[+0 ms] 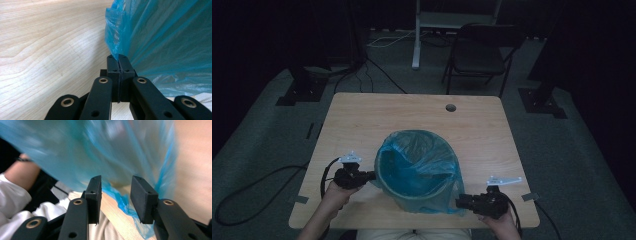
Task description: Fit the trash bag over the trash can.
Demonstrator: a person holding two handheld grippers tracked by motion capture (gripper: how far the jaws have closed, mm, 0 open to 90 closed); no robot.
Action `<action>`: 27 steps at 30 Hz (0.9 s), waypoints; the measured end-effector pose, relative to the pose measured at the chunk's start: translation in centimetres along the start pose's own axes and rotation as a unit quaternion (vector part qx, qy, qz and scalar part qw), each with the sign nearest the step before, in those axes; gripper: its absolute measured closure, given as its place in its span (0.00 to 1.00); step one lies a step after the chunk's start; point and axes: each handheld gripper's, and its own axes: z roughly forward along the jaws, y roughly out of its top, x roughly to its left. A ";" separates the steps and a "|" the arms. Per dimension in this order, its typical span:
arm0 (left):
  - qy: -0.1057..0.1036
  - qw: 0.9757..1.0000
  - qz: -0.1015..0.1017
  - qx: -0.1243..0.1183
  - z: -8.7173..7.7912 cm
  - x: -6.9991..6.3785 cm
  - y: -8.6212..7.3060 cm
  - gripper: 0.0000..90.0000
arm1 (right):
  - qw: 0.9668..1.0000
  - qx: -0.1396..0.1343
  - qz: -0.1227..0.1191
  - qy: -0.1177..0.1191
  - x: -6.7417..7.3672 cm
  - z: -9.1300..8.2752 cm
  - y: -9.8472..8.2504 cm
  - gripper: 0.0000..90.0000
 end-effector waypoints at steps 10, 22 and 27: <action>-0.010 1.000 -0.001 -0.002 0.4 -0.1 -0.1 1.00 | 0.991 -0.097 -0.078 -0.043 1.6 -4.4 9.6 0.61; -0.010 1.000 0.000 -0.004 0.0 0.2 0.0 1.00 | 0.992 -0.022 -0.112 -0.059 0.6 5.2 19.3 0.75; -0.011 1.000 0.001 -0.003 0.0 0.2 0.0 1.00 | 0.992 -0.005 -0.116 -0.056 0.4 5.8 19.5 0.87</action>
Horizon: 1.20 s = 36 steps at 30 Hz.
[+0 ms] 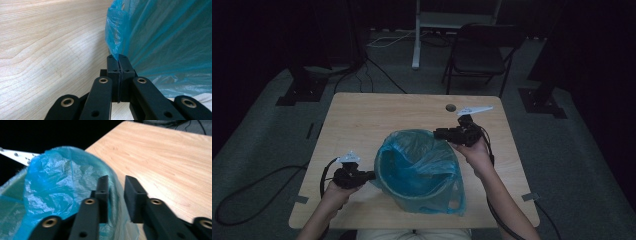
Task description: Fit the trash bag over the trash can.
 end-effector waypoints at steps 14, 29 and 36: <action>0.001 1.000 -0.003 -0.001 -0.3 0.1 -0.3 1.00 | 0.999 -0.020 -0.005 -0.037 -0.5 -0.6 0.9 1.00; -0.007 1.000 -0.012 0.001 0.2 0.4 -1.2 1.00 | 0.995 0.022 0.088 -0.039 -6.2 5.0 -2.5 1.00; -0.017 1.000 -0.011 -0.019 -0.4 0.1 -1.0 1.00 | 0.995 -0.054 0.078 -0.011 -4.1 -0.1 -0.3 0.74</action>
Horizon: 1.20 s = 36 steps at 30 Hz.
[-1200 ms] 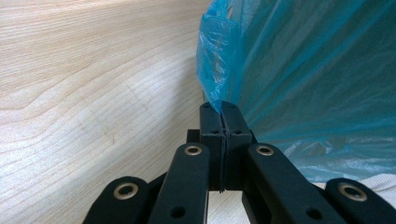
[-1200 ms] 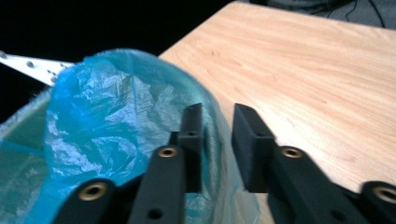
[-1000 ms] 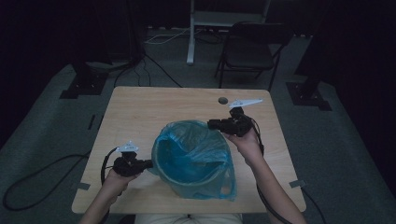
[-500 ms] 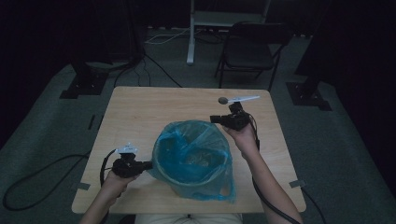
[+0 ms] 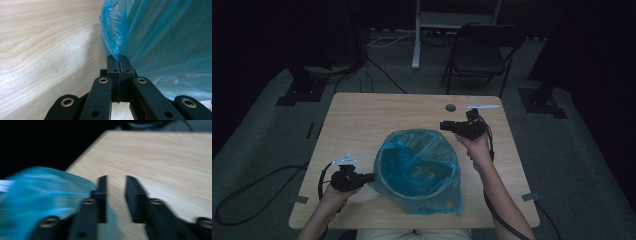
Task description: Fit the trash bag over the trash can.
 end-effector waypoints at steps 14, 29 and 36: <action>0.004 1.000 0.005 0.001 0.0 -0.2 0.1 1.00 | 0.996 0.032 -0.079 0.001 4.4 -1.8 -0.6 1.00; 0.023 0.999 0.007 0.047 1.3 0.2 -1.0 1.00 | 0.996 0.086 -0.001 -0.033 -0.9 5.1 -3.0 1.00; 0.026 0.997 0.015 0.072 2.2 0.2 -1.6 1.00 | 0.991 0.120 0.025 -0.048 -3.1 8.2 -6.1 1.00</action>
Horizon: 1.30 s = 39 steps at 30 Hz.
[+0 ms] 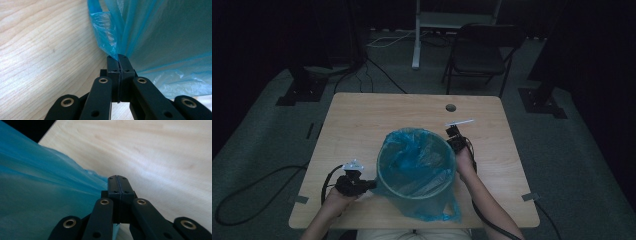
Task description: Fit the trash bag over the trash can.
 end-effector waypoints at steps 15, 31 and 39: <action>0.023 0.998 -0.012 -0.064 -2.2 0.7 -0.5 0.29 | 0.999 -0.023 0.003 -0.035 -1.2 -1.7 0.0 0.36; 0.106 0.986 0.043 -0.117 -4.0 0.2 -2.3 0.00 | 0.994 -0.105 0.014 -0.035 -3.6 -7.4 -2.3 0.21; 0.151 0.981 0.025 -0.116 -4.3 1.7 -4.8 0.00 | 0.986 -0.161 0.004 -0.045 -2.7 -10.7 -2.8 0.20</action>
